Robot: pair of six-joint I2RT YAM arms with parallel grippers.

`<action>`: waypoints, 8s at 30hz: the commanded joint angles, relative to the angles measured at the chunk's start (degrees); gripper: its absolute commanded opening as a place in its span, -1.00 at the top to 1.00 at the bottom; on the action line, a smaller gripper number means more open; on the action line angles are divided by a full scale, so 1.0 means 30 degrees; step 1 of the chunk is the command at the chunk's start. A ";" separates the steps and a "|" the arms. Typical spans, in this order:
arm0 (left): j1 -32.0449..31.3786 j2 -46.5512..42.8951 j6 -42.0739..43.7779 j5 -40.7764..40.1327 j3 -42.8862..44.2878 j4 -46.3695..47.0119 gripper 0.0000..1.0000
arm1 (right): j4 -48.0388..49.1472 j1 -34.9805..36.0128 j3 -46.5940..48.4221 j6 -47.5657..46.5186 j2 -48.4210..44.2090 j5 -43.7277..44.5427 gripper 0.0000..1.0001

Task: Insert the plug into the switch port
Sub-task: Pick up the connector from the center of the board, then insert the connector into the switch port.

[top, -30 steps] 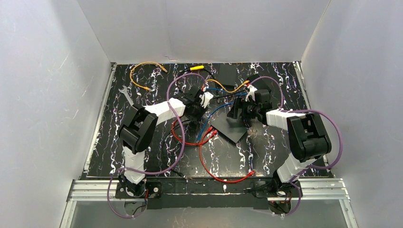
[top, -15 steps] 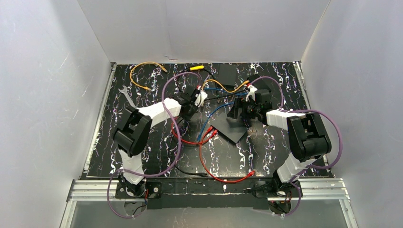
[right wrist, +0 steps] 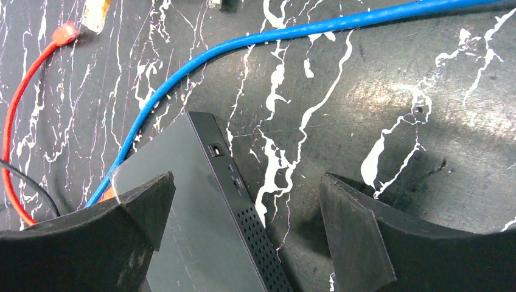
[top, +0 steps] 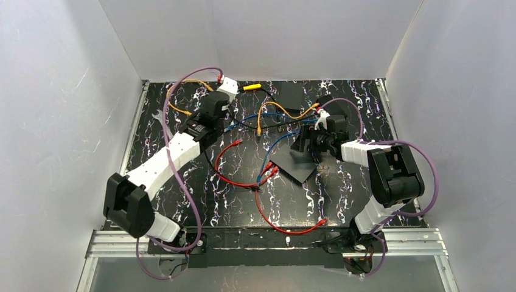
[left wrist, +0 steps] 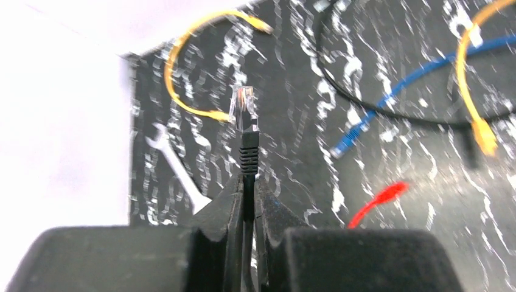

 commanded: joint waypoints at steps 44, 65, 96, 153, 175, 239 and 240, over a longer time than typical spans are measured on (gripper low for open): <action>0.2539 -0.4639 -0.5279 1.8293 -0.0122 -0.6673 1.00 | 0.7814 0.1355 -0.4499 0.0052 -0.5484 -0.4613 -0.93; -0.6012 -0.4525 0.1449 0.7603 -0.3207 -0.2966 1.00 | 1.6591 0.1582 -0.5526 1.0053 -0.4442 -0.8782 -0.85; -1.0302 -0.3822 0.3973 0.4616 -0.5846 0.2489 1.00 | 2.5861 0.4022 -0.6194 1.4097 -0.1516 -0.8863 0.15; -0.3001 -0.4811 -0.4455 2.4726 -0.6606 0.3793 0.27 | 2.3502 0.4871 -0.7279 0.6003 -0.5136 -1.1951 0.95; -0.2489 -0.3096 -0.4077 2.7249 -0.6211 0.3364 0.51 | 2.4144 0.4871 -0.7279 0.6481 -0.4898 -1.2037 0.96; -0.3730 0.0024 -0.2467 0.9958 -0.0205 -0.7737 1.00 | 0.3542 0.0881 -0.4746 0.0499 -0.6374 0.4689 -0.97; -0.3870 0.0147 -0.2714 1.0497 -0.0431 -0.7399 1.00 | 0.3524 0.0845 -0.4732 0.0495 -0.6292 0.4935 -0.97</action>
